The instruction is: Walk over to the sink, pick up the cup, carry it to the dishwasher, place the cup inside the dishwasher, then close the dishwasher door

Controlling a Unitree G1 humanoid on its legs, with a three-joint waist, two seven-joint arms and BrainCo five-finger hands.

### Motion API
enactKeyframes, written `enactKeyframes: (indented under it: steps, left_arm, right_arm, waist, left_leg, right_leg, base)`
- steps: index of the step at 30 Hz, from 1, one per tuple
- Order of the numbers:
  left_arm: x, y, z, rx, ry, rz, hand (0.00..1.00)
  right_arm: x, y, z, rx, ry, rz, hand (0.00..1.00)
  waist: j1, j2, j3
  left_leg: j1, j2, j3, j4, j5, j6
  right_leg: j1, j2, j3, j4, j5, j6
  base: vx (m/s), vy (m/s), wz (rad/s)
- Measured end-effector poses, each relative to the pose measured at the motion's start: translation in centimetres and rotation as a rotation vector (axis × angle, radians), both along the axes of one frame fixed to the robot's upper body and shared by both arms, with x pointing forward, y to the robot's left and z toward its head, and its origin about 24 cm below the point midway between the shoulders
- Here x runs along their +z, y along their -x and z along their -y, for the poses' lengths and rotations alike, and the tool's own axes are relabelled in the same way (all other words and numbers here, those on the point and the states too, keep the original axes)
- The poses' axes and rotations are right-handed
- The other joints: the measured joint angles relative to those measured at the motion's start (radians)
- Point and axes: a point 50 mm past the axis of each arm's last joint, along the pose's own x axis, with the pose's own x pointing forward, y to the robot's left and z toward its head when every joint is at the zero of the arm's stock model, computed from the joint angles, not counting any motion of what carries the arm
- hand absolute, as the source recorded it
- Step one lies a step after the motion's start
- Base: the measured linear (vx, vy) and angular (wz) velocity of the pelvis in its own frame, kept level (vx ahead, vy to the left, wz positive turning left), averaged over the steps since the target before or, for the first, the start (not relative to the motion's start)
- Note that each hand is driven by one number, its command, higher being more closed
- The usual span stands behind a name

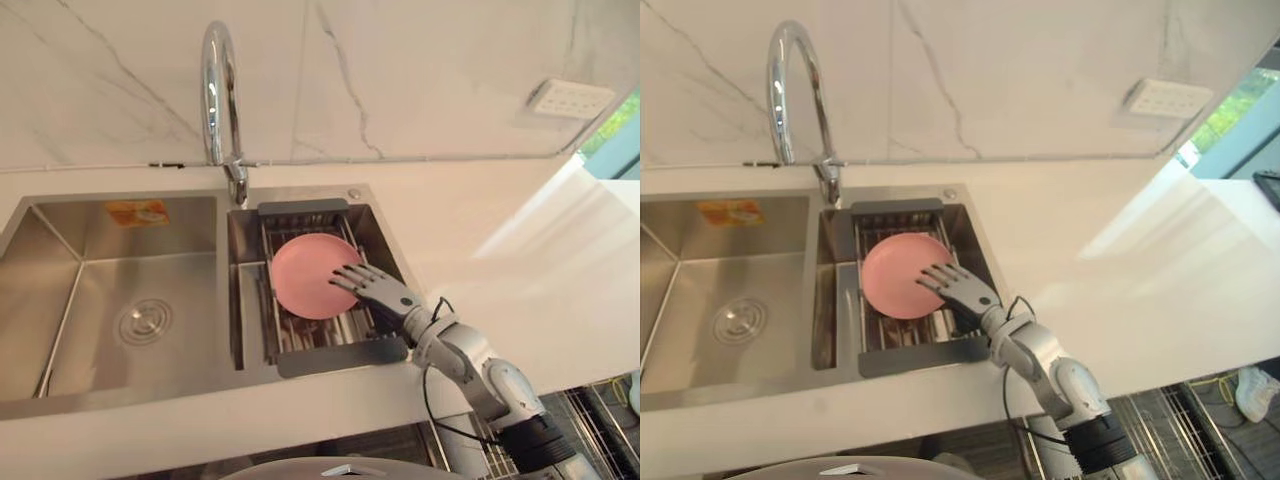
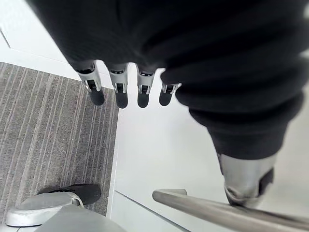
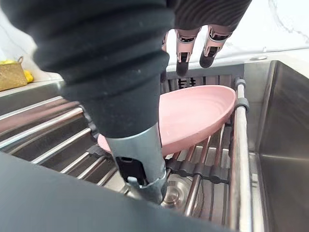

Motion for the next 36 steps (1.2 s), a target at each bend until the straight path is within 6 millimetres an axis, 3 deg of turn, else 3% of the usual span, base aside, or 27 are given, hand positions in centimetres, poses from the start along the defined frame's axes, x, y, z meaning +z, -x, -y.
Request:
enactKeyframes:
  steps: [13,22,23,36]
  left_arm:
    - [0.0,0.0,0.1,-0.006,0.003,-0.004,0.00]
    - [-0.1,0.4,0.2,-0.023,-0.001,-0.019,0.00]
    - [-0.1,0.4,0.2,-0.024,-0.001,-0.019,0.00]
    - [-0.1,0.3,0.5,-0.049,0.004,-0.022,0.00]
  right_arm:
    - [-2.5,-0.7,0.0,-0.002,0.107,-0.040,0.00]
    - [-3.0,-1.0,-0.4,0.020,0.150,-0.047,0.00]
    - [-3.0,-1.0,-0.4,0.020,0.153,-0.044,1.00]
    - [-2.5,-2.3,0.2,-0.009,0.168,0.143,1.00]
  waist:
    - [0.003,0.011,0.001]
    - [0.006,0.013,0.000]
    - [0.006,0.013,-0.001]
    - [0.008,0.013,-0.002]
  left_leg:
    - [0.000,-0.005,-0.019,-0.011,0.006,0.000]
    - [0.003,-0.008,-0.022,-0.024,0.013,0.001]
    - [0.006,-0.008,-0.022,-0.031,0.017,0.001]
    - [0.017,-0.019,-0.026,-0.047,0.026,0.004]
  right_leg:
    - [0.002,-0.004,-0.020,0.000,-0.001,0.002]
    - [0.002,-0.004,-0.023,0.000,-0.002,0.003]
    - [0.002,-0.004,-0.023,0.000,-0.002,0.003]
    - [0.010,-0.013,-0.029,0.000,-0.004,0.006]
  base:
    - [0.00,0.007,0.03]
    - [0.00,0.003,0.01]
    - [0.00,0.000,0.00]
    - [0.00,0.007,0.01]
